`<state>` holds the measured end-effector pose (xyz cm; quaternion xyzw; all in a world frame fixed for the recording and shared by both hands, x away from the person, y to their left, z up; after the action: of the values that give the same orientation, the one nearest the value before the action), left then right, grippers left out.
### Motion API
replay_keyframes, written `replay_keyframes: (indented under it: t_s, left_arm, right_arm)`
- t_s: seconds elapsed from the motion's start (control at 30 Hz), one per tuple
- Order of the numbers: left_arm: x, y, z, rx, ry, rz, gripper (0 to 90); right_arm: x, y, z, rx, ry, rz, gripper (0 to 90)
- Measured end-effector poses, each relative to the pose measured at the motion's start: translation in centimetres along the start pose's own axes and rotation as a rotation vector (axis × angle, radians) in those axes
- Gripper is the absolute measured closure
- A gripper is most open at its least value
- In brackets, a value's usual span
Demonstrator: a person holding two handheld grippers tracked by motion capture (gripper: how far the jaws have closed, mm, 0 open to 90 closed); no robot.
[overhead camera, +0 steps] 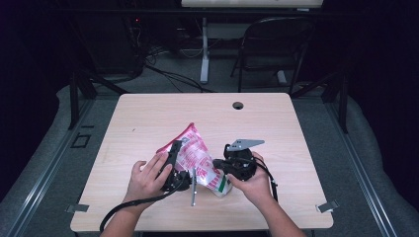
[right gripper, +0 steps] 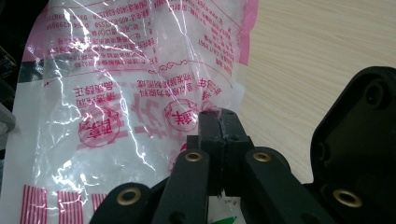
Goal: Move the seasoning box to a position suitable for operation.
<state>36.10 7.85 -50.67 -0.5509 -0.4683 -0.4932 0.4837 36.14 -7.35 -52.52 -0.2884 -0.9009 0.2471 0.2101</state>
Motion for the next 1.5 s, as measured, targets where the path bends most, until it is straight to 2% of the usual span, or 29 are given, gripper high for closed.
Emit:
replay_keyframes:
  t_s: [0.1,0.43,0.67,0.8,0.93,1.23,1.27,1.5]
  left_arm:
    - [-0.08,-0.02,0.04,0.002,-0.01,0.006,62.3]
    - [0.14,-0.07,-0.03,-0.002,0.0,-0.005,62.4]
    - [0.11,-0.11,-0.05,-0.004,-0.008,-0.001,62.5]
    - [0.3,-0.11,-0.15,-0.014,-0.001,-0.018,62.5]
    - [0.2,-0.19,-0.11,-0.005,-0.008,-0.007,62.5]
    - [0.44,-0.25,-0.25,-0.013,0.003,-0.023,62.6]
    - [0.3,-0.25,-0.21,-0.01,-0.006,-0.013,62.6]
    - [0.41,-0.31,-0.28,-0.011,0.003,-0.02,62.7]
  right_arm:
    - [0.0,-0.01,0.01,0.002,-0.003,-0.001,89.8]
    - [0.02,-0.01,-0.02,-0.001,-0.002,-0.001,89.8]
    - [0.02,-0.01,-0.02,0.0,-0.002,-0.002,89.8]
    - [0.02,-0.03,-0.04,-0.003,-0.002,-0.001,89.8]
    - [0.03,-0.01,-0.04,-0.004,0.0,-0.001,89.8]
    - [0.0,-0.06,-0.04,-0.003,-0.001,0.0,89.8]
    - [-0.01,-0.06,-0.04,-0.004,-0.001,0.0,89.8]
    - [-0.02,-0.06,-0.02,-0.003,-0.002,0.0,89.8]
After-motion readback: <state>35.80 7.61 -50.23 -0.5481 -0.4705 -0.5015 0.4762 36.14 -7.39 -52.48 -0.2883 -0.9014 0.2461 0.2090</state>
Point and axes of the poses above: each handheld gripper's, and its own axes: y roughly forward along the jaws, z roughly out of its underside, x roughly to its left, the point moved 8 cm from there along y, roughly forward along the jaws, and after that the axes turned 2 degrees about -z, right-handed, at the moved point
